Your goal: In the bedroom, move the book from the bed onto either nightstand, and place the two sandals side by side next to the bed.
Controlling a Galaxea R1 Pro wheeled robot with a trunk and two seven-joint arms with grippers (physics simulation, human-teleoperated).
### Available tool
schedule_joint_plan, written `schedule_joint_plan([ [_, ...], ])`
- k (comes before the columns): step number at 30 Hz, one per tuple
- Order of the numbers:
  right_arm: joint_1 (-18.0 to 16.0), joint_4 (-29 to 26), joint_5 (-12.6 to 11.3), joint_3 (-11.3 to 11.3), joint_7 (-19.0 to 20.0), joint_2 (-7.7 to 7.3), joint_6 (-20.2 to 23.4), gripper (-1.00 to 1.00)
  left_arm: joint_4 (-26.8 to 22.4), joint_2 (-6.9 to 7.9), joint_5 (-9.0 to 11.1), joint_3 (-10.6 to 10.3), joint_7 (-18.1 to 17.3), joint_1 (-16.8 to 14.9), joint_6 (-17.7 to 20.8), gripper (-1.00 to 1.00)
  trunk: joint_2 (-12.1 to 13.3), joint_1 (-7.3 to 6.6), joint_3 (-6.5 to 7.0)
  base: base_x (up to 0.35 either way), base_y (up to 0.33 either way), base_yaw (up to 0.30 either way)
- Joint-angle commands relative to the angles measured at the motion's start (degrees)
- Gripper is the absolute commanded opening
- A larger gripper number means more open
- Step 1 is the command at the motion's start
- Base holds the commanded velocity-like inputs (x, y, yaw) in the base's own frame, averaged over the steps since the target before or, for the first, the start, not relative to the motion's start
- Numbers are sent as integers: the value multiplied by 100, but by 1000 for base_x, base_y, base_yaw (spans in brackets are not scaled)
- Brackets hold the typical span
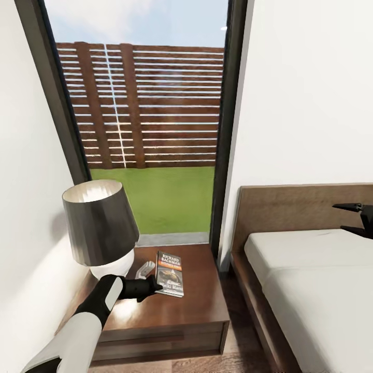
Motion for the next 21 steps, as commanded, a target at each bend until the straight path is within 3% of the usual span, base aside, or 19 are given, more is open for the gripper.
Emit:
schedule_joint_plan([
  [1, -12, 6, 19, 36, 56, -6, 0, 100, -5, -7, 17, 42, -3, -5, 43, -100, -45, 22, -25, 0, 0, 0],
  [21, -12, -3, 9, 40, 56, 4, 0, 100, -5, -2, 17, 42, -10, -5, 30, -100, -847, 461, -384, 0, 0, 0],
])
